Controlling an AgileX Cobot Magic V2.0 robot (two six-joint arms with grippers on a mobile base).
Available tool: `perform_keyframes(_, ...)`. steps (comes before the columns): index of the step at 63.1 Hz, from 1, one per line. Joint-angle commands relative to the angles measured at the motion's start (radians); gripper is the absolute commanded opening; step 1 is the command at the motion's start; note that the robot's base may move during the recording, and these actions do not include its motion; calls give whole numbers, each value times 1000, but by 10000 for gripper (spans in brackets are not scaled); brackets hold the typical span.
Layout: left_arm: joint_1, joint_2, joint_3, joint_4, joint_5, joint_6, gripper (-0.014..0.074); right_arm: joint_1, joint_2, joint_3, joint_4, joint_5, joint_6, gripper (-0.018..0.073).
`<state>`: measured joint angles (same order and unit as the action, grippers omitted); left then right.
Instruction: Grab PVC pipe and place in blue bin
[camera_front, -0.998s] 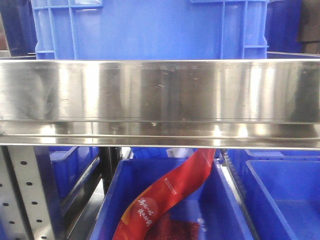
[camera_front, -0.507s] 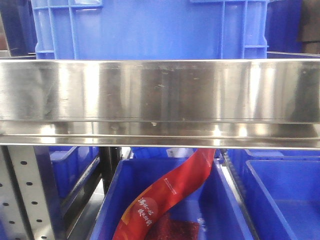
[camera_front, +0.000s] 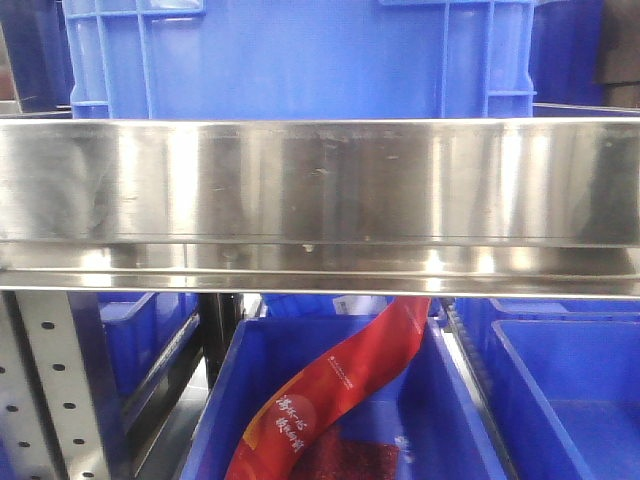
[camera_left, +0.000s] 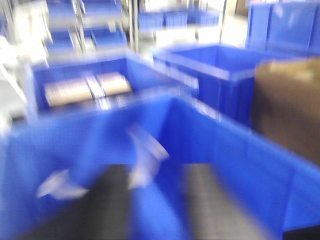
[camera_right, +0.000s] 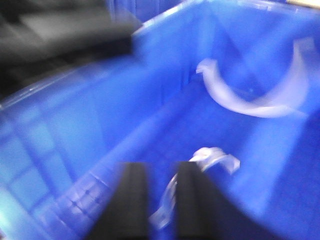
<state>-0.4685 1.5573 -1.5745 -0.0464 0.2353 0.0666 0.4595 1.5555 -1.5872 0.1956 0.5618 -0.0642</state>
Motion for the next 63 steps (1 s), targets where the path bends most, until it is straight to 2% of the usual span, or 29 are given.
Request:
perform_keyframes(1,-2,-14,-9,12,-5,1,-49,1,-7,-8,-17,-16,-9,-164)
perform_keyframes(4,-2,-14,-9,12,16,1,-111,-2,0,-8,-19,-16,-9,-169)
perform_keyframes(20,-4,-140,-9,-8,149,1,-111,-9,-105,-8,-19,117,-9,-169)
perform_keyframes(34,-4,-277,26,-14,260,1,-111,-9,-239,25,-19,66,-9,-169)
perform_keyframes(43,-4,-386,204,-50,162,1,-111,11,-333,178,-19,-62,-9,-169)
perform_keyframes(52,-4,-519,434,-173,29,1,-111,33,-432,389,-19,-240,-9,-169)
perform_keyframes(63,-4,-670,664,-180,2,1,-111,33,-570,635,-19,-364,-9,-169)
